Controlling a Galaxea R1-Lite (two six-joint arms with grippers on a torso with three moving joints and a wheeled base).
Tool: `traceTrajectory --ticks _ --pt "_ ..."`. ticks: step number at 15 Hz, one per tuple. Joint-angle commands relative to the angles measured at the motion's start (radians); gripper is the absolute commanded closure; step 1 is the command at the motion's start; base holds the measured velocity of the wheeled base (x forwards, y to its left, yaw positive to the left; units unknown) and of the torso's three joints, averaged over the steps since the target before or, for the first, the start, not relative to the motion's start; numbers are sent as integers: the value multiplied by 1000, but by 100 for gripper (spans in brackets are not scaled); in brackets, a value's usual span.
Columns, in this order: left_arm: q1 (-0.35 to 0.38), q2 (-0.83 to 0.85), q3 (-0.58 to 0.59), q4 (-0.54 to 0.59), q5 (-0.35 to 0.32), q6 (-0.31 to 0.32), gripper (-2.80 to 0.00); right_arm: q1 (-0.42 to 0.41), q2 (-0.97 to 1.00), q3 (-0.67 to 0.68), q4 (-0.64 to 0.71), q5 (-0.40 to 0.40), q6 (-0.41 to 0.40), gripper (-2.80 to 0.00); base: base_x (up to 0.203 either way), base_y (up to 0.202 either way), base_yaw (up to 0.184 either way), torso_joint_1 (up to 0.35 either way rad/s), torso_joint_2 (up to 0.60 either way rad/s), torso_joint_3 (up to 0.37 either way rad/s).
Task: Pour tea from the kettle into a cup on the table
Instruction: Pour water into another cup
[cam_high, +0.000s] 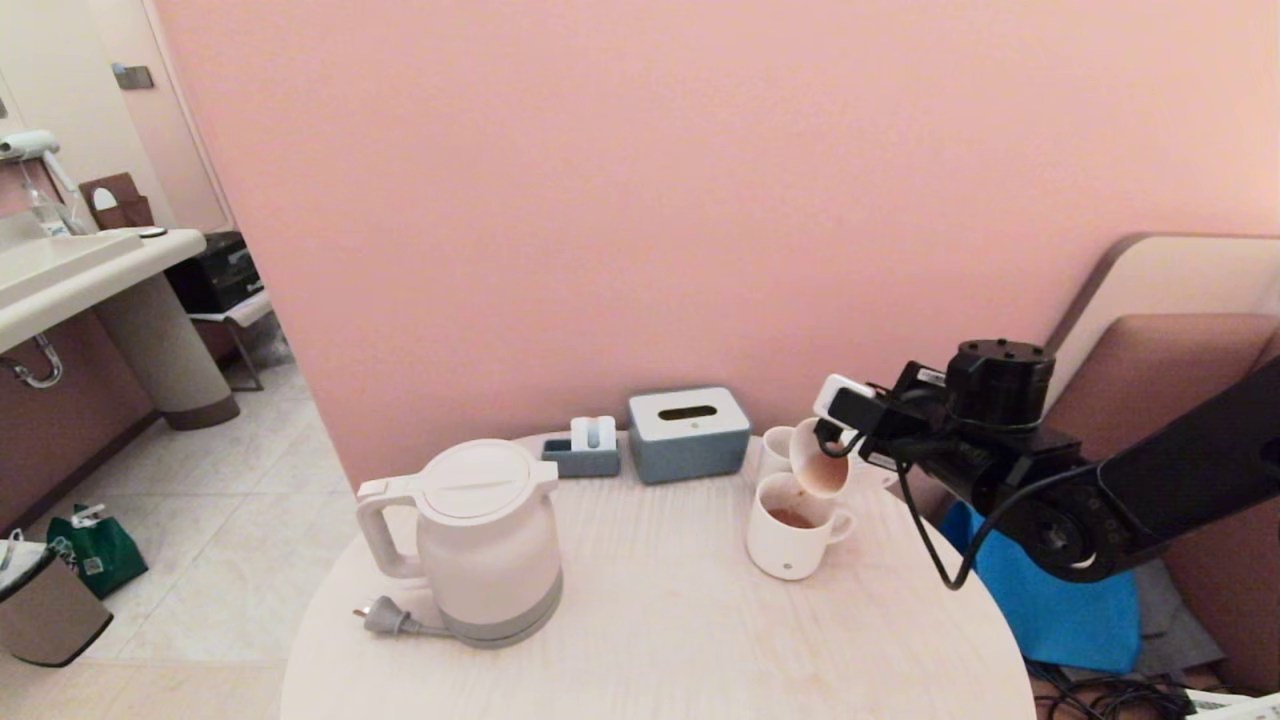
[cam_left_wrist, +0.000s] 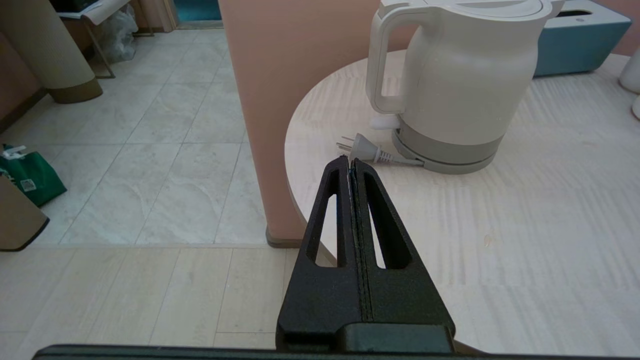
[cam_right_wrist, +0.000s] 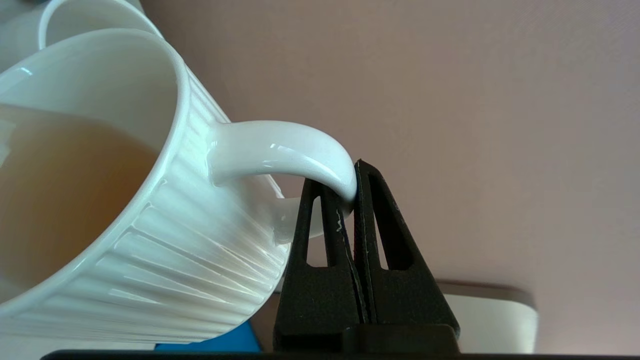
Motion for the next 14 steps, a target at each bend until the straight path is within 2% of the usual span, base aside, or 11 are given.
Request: traceTrajectory --ticks 1,7,14 --pt "0 1 0 0 1 -1 0 8 2 4 -15 -8 -21 0 0 0 0 0 0 0" --pt "0 1 0 1 1 -1 0 13 30 14 -88 -12 -95 0 0 0 0 0 0 0" --pt "0 1 0 0 1 -1 0 16 29 26 -94 -12 -97 0 0 0 0 0 0 0"
